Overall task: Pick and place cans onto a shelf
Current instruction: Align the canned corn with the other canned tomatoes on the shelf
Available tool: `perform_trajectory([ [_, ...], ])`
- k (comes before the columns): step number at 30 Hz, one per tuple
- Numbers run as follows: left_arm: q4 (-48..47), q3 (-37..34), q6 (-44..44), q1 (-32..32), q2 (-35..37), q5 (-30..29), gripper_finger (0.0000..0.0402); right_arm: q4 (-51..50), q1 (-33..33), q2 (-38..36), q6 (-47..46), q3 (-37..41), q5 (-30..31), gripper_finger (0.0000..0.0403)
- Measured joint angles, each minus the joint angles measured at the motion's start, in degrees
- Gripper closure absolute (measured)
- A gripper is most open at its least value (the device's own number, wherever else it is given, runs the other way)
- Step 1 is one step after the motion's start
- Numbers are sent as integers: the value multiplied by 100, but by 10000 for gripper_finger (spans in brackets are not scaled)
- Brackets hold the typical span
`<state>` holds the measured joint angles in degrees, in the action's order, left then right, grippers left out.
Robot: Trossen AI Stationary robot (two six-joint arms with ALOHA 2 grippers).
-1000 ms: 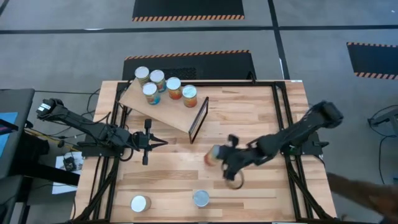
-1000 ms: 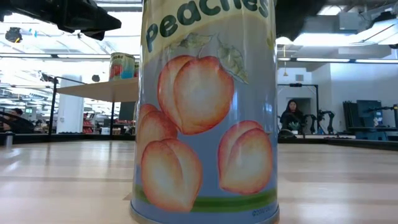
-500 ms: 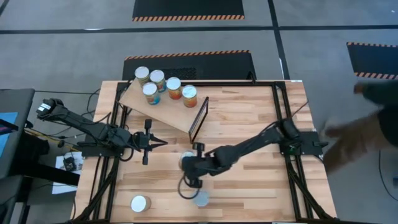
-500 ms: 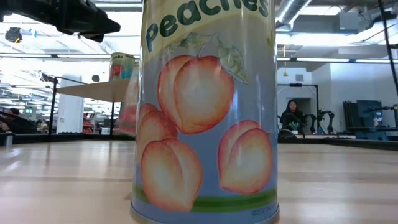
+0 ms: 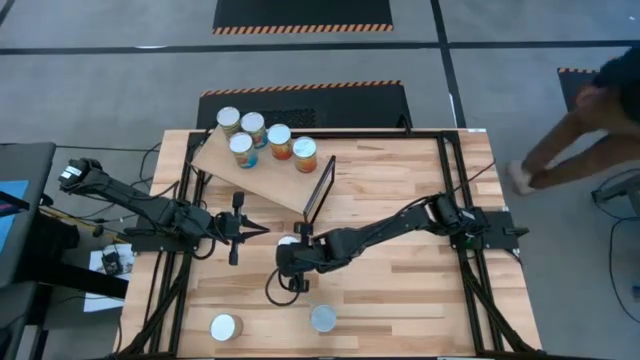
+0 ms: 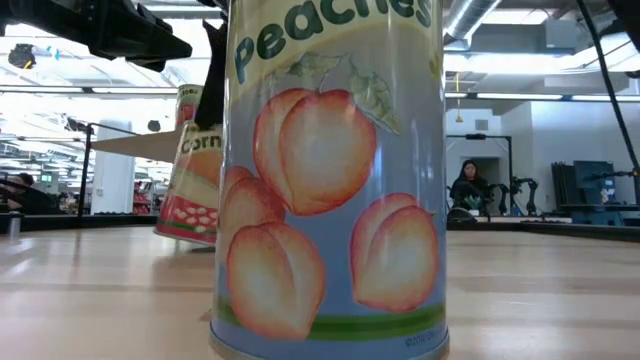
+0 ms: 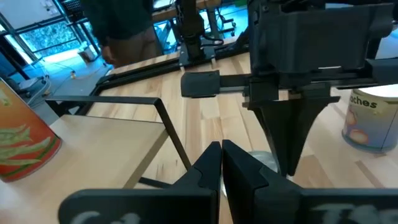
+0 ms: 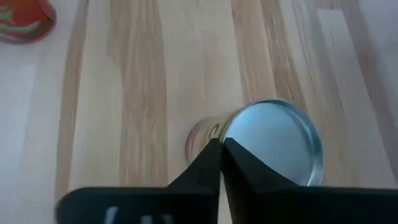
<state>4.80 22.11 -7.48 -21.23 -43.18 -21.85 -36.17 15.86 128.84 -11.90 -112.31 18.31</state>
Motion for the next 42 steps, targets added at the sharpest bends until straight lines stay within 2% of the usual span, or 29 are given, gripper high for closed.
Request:
perform_trajectory([
  [8, -23, 0, 57, -2, 0, 2, 398, 516, 84, -44, 378, 2, -1, 297],
  [11, -37, 0, 135, 0, -3, 2, 398, 508, 162, -142, 576, -13, 15, 284],
  [14, -43, 0, 227, -1, -4, 4, 397, 243, 340, -307, 869, 15, 540, 301],
  [16, -65, 0, 288, -2, -5, 4, 397, 225, 500, -346, 1044, -2, 860, 330],
  [19, -87, 0, 379, 0, -7, 30, 397, -66, 705, -341, 1121, 13, 996, 383],
  [23, -85, 2, 422, -28, -101, 50, 398, 129, 833, -335, 1232, 159, 1055, 386],
  [28, 11, 2, 389, -205, -471, 60, 398, 1576, 800, -681, 1281, 1498, 1049, 396],
  [31, 240, 66, 378, -249, -797, 56, 398, 2770, 802, -1286, 1345, 2555, 1030, 393],
  [34, 214, 306, 378, -249, -1206, 84, 397, 3507, 804, -1825, 1302, 3467, 1030, 392],
  [38, 217, 732, 566, -256, -1835, 303, 397, 4040, 840, -2671, 1075, 4394, 1077, 398],
  [42, -67, 1254, 1076, -298, -2443, 261, 391, 3966, 993, -3274, 643, 5174, 1522, 393],
])
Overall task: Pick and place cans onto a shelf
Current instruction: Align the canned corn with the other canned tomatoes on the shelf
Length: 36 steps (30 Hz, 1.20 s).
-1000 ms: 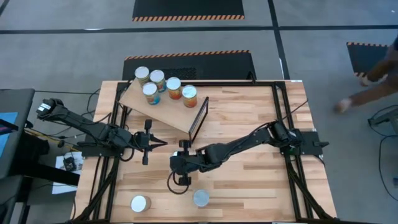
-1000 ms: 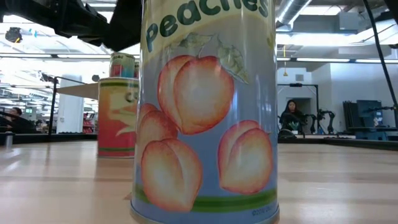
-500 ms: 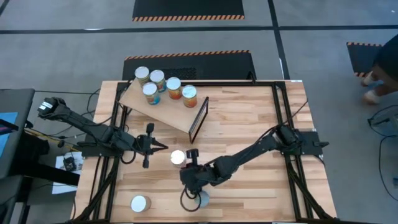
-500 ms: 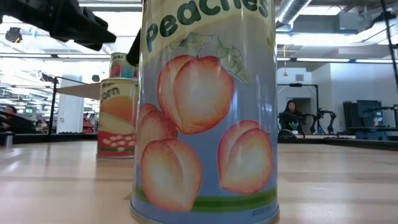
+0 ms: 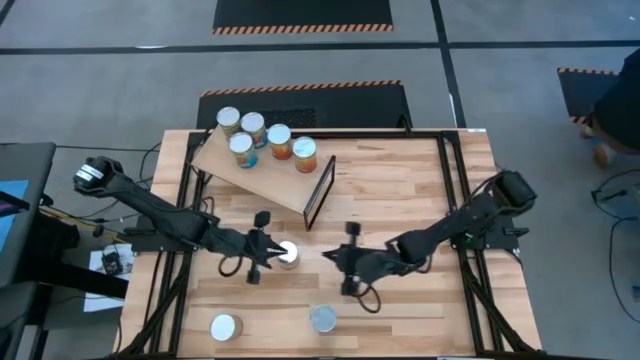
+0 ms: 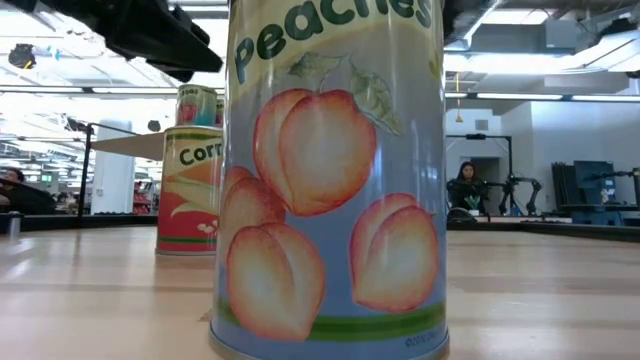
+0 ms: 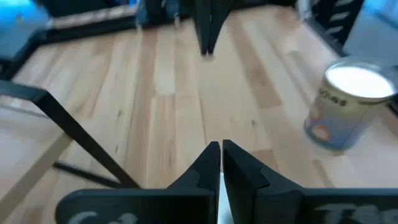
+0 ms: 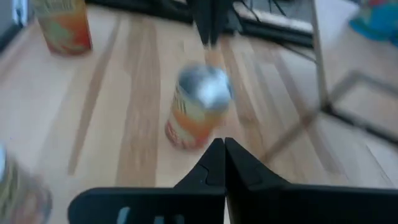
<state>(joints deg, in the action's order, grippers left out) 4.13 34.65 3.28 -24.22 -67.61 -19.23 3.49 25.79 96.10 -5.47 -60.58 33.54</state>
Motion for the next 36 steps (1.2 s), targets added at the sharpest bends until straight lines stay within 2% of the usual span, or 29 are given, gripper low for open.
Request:
perform_trajectory([
  [5, -959, 748, 599, -157, -779, -740, 369, 22, 278, -541, -575, 697, 616, 394],
  [12, -2409, 1654, 1341, -292, -1658, -788, 332, 24, 585, -592, -868, 953, 1110, 392],
  [18, -2782, 2104, 1624, -312, -2135, -694, 317, 64, 648, -494, -866, 953, 1185, 390],
  [26, -3139, 2328, 1654, -334, -2321, -758, 316, 108, 648, -494, -863, 953, 1184, 391],
  [36, -3477, 2388, 1542, -347, -1920, -760, 316, 151, 646, -492, -820, 951, 1183, 391],
])
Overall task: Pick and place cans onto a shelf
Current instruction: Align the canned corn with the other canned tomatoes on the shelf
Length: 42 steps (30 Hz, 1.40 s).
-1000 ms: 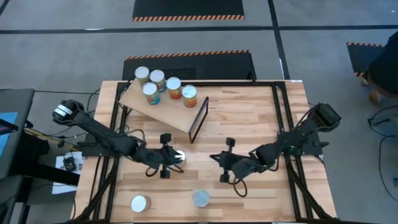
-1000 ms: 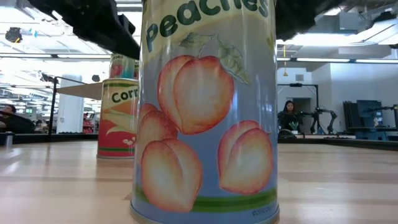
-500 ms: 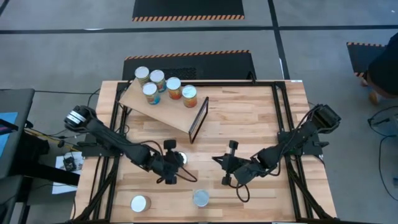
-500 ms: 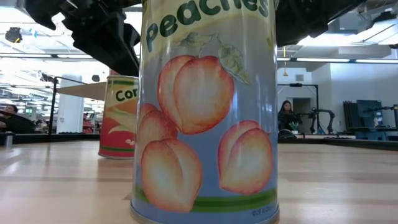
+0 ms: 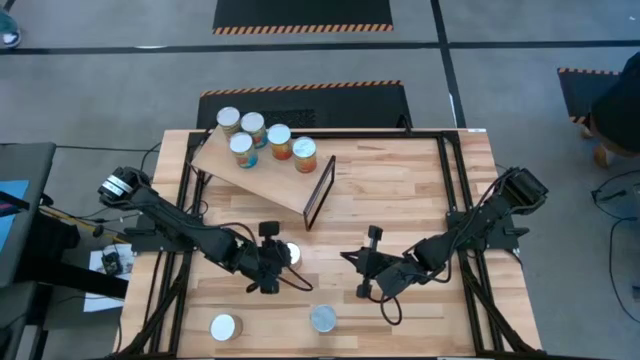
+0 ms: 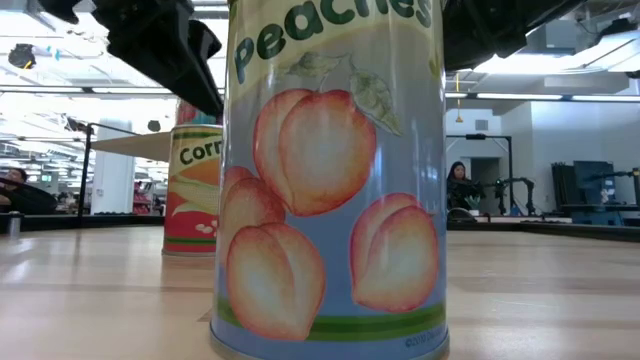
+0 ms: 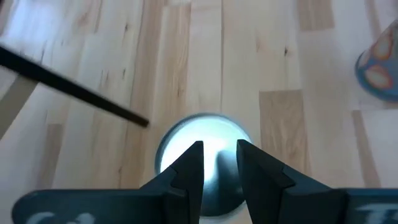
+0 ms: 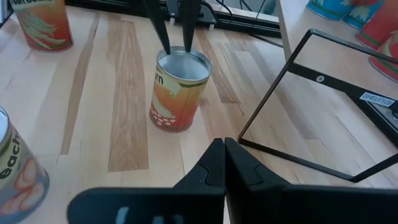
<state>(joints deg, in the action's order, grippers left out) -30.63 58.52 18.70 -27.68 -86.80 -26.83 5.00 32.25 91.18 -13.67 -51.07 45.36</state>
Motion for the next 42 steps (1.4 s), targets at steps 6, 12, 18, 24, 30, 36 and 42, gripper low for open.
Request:
perform_trajectory([
  [6, 46, 0, 60, -19, 10, 715, 316, -5, 0, 0, 2, 0, 0, 391],
  [12, 106, 2, 88, -59, -296, 552, 316, -1, -2, 0, 4, 0, -2, 390],
  [18, 87, 17, -21, -60, -424, 189, 325, 5, -2, 0, 6, 0, -2, 391],
  [24, -116, 15, -585, -108, -368, 179, 393, 2, -2, 0, 7, 0, -2, 391],
  [30, -876, -17, -1035, -116, 169, 296, 400, -11, -2, 0, 7, 0, -4, 391],
  [36, -1380, -11, -1613, -56, 1279, 256, 401, -20, -2, 0, 7, 0, -22, 391],
  [42, -1421, 4, -2184, 197, 2426, 236, 401, -12, -2, 0, 7, 0, -26, 391],
])
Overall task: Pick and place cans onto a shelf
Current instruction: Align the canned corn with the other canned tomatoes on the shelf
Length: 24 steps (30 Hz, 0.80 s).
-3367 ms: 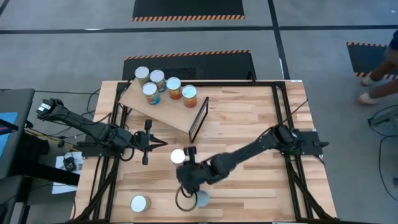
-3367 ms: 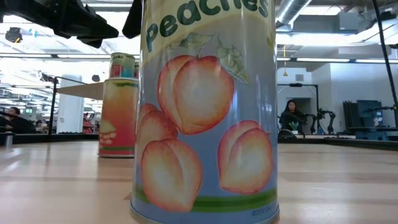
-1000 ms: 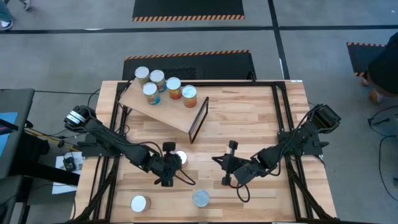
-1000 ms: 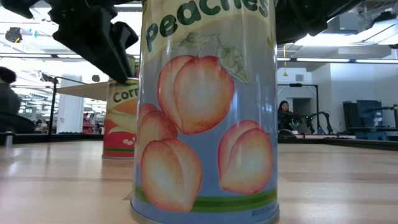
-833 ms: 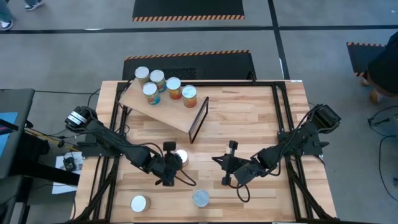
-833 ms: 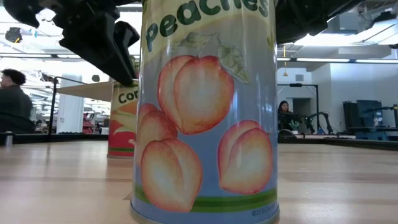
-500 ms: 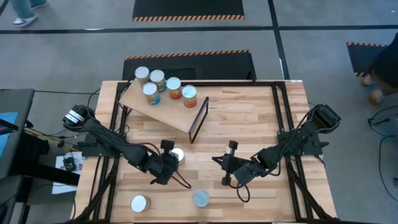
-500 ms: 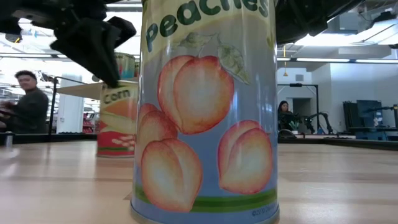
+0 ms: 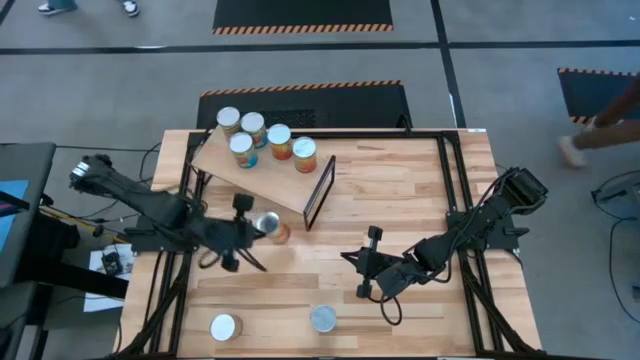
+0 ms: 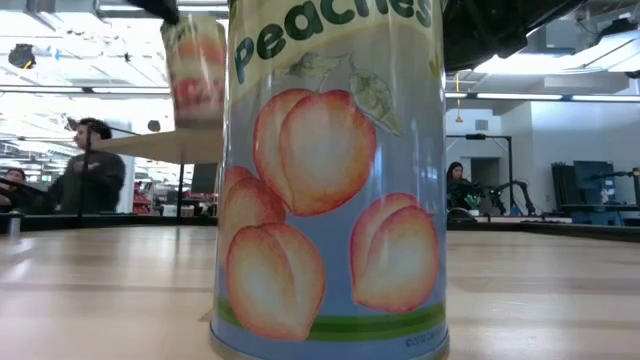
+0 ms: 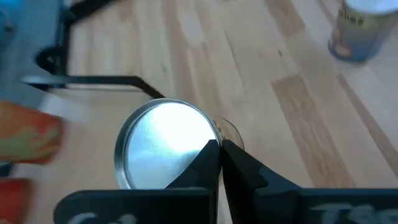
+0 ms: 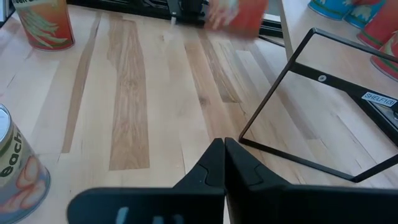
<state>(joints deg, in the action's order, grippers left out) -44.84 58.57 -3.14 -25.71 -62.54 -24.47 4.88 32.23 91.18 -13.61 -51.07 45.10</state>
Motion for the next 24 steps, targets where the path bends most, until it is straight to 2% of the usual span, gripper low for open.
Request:
perform_trajectory([
  [7, -519, 580, -612, 755, 579, -33, 401, 19, -48, 0, 0, 0, -13, 391],
  [15, -801, 771, -1529, 2147, 523, 775, 401, 29, -50, 0, 0, 0, -15, 391],
  [24, -780, 767, -2019, 3211, 302, 961, 401, -28, -48, 2, 9, -2, -24, 390],
])
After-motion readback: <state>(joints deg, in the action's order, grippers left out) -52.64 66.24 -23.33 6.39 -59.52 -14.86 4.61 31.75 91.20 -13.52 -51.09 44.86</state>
